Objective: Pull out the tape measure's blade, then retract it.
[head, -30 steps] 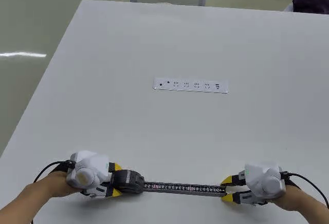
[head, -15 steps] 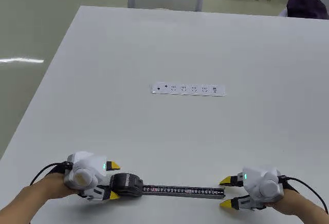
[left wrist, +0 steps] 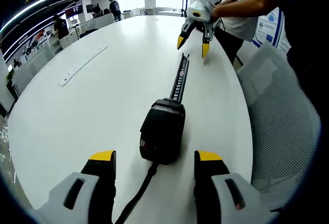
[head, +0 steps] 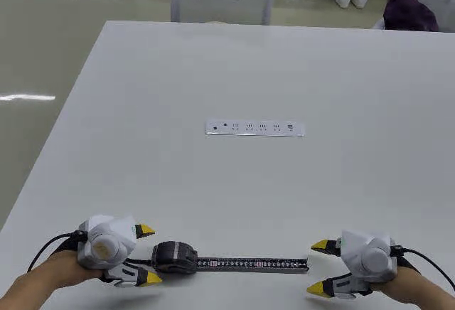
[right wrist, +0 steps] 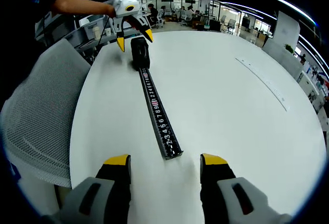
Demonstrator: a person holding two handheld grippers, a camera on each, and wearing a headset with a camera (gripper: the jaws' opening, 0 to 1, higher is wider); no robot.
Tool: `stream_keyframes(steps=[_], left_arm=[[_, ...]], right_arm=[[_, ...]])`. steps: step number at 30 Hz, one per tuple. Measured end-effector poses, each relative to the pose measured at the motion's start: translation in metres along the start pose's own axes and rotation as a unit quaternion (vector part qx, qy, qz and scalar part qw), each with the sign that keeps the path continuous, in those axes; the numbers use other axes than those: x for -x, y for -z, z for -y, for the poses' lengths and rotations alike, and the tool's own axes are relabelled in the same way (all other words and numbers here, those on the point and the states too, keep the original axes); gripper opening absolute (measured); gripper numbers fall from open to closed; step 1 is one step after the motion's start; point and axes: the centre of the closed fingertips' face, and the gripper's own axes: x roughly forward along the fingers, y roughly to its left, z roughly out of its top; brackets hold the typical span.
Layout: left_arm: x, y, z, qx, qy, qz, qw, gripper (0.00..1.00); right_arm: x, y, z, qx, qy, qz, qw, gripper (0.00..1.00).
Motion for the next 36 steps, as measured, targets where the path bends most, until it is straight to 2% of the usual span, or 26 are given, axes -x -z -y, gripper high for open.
stream_keyframes(steps=[8,11,18,24,29,32,36], left_arm=[[0.012,0.0,0.006,0.051,-0.034,0.013,0.9981,0.65],[0.016,0.001,0.01,0.061,-0.045,0.014,0.997,0.69],[0.027,0.005,0.014,0.097,-0.072,0.019,0.9925,0.74],[0.036,0.003,0.02,0.113,-0.09,0.024,0.9893,0.79],[0.042,-0.002,0.029,0.135,-0.106,0.037,0.9845,0.83],[0.046,-0.006,0.033,0.13,-0.122,0.04,0.9832,0.82],[0.05,-0.011,0.038,0.134,-0.125,0.047,0.9819,0.83]], right_arm=[[0.011,-0.001,-0.008,-0.048,0.031,0.003,0.9983,0.66],[0.016,-0.003,-0.009,-0.062,0.048,0.006,0.9969,0.7],[0.022,-0.007,-0.014,-0.085,0.075,0.009,0.9935,0.77],[0.029,-0.014,-0.019,-0.103,0.093,0.014,0.9902,0.8],[0.036,-0.023,-0.023,-0.121,0.116,0.029,0.9854,0.83],[0.039,-0.026,-0.028,-0.127,0.123,0.032,0.9838,0.84],[0.041,-0.029,-0.036,-0.131,0.134,0.031,0.9819,0.86]])
